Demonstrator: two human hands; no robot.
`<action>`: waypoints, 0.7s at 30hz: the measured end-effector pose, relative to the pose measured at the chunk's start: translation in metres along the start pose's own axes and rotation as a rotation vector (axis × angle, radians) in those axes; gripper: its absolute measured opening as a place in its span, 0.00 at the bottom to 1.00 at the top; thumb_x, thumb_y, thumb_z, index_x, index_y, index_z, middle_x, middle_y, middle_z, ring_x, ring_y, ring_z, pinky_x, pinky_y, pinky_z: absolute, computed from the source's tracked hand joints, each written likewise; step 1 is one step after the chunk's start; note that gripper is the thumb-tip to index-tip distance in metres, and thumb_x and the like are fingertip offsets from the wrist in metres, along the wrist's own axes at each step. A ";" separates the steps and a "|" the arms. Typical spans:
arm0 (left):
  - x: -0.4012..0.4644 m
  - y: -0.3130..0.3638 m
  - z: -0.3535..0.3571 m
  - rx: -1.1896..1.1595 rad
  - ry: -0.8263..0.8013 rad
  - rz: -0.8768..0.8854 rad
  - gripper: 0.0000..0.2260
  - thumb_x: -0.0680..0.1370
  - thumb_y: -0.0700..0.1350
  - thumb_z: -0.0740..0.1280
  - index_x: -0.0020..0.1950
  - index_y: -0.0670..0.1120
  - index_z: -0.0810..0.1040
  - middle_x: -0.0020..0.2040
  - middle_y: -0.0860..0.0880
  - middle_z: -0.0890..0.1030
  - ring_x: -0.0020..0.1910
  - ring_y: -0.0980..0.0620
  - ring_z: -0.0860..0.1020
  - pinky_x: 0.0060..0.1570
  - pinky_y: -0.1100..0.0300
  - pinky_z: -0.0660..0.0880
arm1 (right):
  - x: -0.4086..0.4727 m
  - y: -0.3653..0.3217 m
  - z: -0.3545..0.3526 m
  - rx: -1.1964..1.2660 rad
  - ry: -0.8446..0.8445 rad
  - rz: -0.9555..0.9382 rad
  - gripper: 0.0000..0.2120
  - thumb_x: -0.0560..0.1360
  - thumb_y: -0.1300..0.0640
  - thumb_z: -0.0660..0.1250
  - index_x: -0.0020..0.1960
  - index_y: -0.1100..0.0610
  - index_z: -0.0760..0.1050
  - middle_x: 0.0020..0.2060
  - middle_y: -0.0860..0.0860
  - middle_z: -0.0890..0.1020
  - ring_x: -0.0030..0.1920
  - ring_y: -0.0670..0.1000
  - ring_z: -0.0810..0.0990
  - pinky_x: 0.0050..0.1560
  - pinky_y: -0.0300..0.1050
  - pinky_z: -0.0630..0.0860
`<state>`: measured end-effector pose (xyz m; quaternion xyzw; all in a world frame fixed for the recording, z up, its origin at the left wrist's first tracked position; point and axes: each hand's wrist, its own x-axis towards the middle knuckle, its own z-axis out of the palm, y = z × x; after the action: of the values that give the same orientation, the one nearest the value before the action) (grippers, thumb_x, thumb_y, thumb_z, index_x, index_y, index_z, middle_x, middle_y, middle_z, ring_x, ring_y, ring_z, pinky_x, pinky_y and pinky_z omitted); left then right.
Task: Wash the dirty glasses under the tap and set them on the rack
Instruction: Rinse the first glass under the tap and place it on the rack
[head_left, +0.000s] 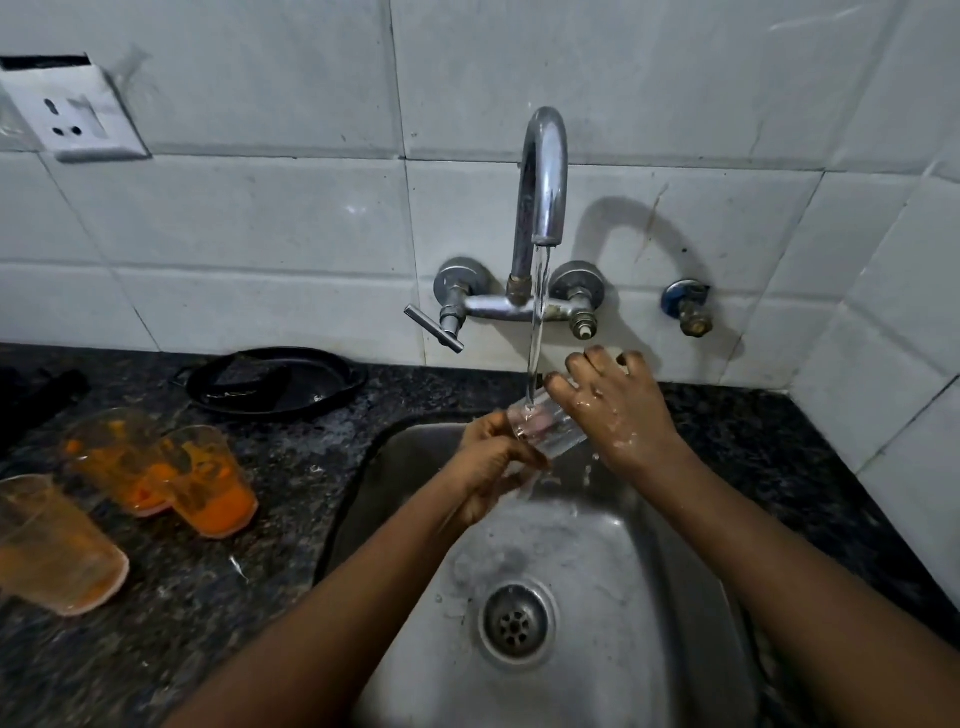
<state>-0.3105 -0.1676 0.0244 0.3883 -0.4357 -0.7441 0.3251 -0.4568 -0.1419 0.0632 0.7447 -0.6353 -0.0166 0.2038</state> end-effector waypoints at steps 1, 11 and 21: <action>-0.001 0.002 0.003 -0.074 0.003 0.028 0.24 0.68 0.22 0.59 0.56 0.44 0.76 0.54 0.45 0.80 0.53 0.47 0.78 0.49 0.53 0.76 | -0.001 -0.001 0.002 0.053 -0.024 0.037 0.29 0.71 0.53 0.69 0.68 0.53 0.62 0.65 0.55 0.69 0.65 0.57 0.66 0.61 0.54 0.65; 0.009 0.001 -0.010 2.004 -0.347 0.635 0.33 0.76 0.34 0.60 0.76 0.51 0.48 0.78 0.45 0.49 0.76 0.44 0.51 0.73 0.40 0.53 | -0.002 -0.006 0.011 0.312 -0.038 -0.069 0.29 0.68 0.60 0.71 0.67 0.57 0.66 0.64 0.58 0.72 0.64 0.59 0.69 0.58 0.56 0.71; 0.006 0.021 -0.005 0.447 -0.231 0.206 0.16 0.79 0.48 0.60 0.52 0.34 0.77 0.48 0.41 0.81 0.47 0.48 0.79 0.55 0.49 0.75 | -0.025 -0.014 0.023 0.522 -0.109 0.363 0.33 0.61 0.47 0.74 0.60 0.54 0.65 0.56 0.55 0.77 0.57 0.58 0.75 0.56 0.53 0.72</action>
<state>-0.3061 -0.1833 0.0394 0.3165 -0.6605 -0.6320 0.2532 -0.4552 -0.1234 0.0321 0.6444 -0.7505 0.1439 -0.0288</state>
